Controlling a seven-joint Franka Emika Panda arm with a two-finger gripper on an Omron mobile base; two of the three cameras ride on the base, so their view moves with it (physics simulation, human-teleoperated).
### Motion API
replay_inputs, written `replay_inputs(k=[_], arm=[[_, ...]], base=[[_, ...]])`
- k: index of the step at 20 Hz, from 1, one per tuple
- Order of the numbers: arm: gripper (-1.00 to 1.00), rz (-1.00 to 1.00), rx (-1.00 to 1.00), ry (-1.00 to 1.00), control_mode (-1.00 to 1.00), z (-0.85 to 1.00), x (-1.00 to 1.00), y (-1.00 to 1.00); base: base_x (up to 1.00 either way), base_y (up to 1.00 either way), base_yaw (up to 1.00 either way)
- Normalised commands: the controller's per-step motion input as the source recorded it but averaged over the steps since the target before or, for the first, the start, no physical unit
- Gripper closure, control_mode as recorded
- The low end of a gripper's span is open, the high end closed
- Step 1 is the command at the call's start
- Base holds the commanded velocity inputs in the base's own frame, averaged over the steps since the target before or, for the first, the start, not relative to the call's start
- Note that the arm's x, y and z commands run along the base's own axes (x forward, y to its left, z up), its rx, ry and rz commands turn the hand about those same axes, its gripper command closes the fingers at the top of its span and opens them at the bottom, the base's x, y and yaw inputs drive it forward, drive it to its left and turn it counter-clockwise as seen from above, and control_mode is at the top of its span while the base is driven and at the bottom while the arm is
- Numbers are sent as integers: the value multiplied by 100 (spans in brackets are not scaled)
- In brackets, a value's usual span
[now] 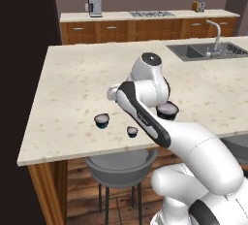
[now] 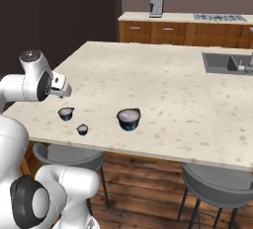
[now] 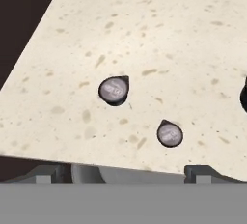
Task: Stack the yogurt containers by placing the smaller containers on top of the larger containers.
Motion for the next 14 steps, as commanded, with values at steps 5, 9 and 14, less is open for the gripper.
replay_inputs(k=[5, 9, 14], arm=[[-100, 0, 10, 5, -100, -10, 11, 0], [-100, 0, 5, 0, -100, -20, 10, 0], [-100, 0, 3, 0, -100, -30, 8, 0]], base=[[0, 0, 0], [0, 0, 0], [0, 0, 0]])
